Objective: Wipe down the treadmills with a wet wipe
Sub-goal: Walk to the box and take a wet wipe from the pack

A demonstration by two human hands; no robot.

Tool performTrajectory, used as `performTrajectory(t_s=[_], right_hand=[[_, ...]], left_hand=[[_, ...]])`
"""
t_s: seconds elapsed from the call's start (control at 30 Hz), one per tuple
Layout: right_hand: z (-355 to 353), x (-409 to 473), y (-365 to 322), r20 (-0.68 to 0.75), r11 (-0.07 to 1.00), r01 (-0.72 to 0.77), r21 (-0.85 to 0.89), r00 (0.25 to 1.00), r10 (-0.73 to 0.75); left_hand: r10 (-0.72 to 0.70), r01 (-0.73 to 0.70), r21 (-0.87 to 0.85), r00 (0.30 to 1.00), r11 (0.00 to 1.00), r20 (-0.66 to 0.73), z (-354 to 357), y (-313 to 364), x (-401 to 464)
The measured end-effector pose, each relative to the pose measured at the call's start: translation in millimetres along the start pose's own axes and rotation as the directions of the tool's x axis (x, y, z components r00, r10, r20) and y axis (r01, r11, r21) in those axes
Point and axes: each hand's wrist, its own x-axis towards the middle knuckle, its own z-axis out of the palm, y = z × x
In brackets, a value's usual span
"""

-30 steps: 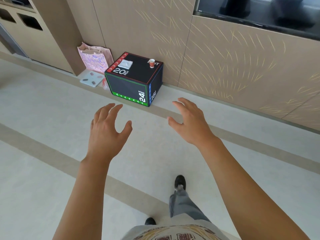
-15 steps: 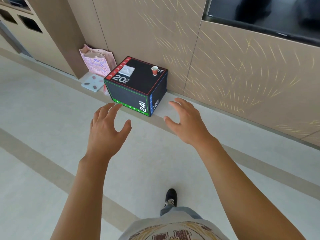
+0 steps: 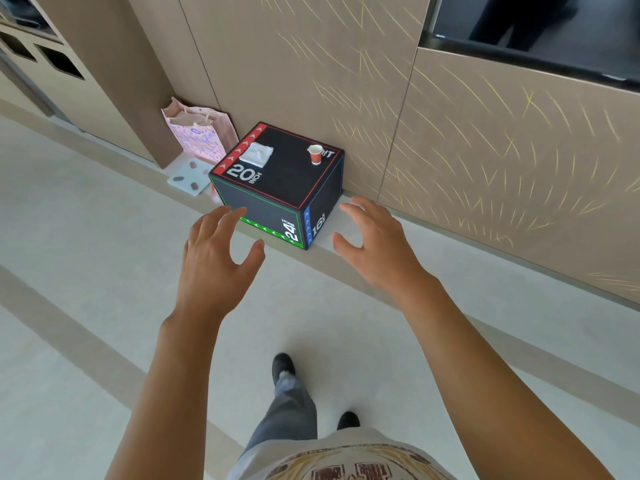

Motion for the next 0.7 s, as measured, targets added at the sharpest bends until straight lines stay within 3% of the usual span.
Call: performTrajectory(t_s=[0.3, 0.7], right_hand=[[30.2, 135.3, -16.6, 0.008, 0.999, 0.023, -0.038, 1.000, -0.022], [71.2, 332.0, -75.6, 0.049, 0.997, 0.024, -0.080, 0.999, -0.020]], left_hand=[[-0.005, 0.004, -0.032, 1.000, 0.999, -0.028, 14.2, -66.1, 125.7], [-0.027, 0.020, -0.109, 0.998, 0.994, -0.063, -22.7, -173.6, 315.1]])
